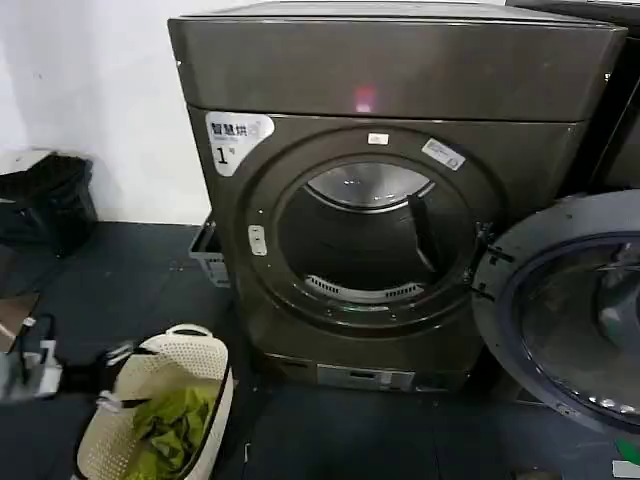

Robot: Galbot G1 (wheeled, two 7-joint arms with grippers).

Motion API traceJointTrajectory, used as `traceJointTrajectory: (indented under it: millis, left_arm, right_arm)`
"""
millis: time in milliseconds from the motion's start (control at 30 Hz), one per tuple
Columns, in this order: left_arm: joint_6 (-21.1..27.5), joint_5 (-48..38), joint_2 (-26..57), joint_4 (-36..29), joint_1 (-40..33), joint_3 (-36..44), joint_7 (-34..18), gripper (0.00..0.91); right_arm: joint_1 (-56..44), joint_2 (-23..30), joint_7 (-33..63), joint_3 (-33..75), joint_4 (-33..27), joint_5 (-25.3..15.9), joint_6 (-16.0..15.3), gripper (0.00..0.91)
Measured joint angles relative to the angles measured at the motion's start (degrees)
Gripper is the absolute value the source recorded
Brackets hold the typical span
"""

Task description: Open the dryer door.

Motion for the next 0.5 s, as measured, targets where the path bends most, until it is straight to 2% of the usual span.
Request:
traceJointTrajectory:
  millis: [233, 500]
  left_arm:
    - [-1.0, 7.5, -0.2, 2.3, 0.0, 0.0, 2.1, 0.907]
    - [-1.3, 10.1, -1.6, 4.3, -0.1, 0.0, 2.2, 0.907]
  right_arm:
    - [-0.3, 0.0, 0.1, 0.2, 0.1, -0.2, -0.1, 0.907]
    - [-0.2, 0.3, 0.1, 0.2, 0.6, -0.3, -0.2, 0.907]
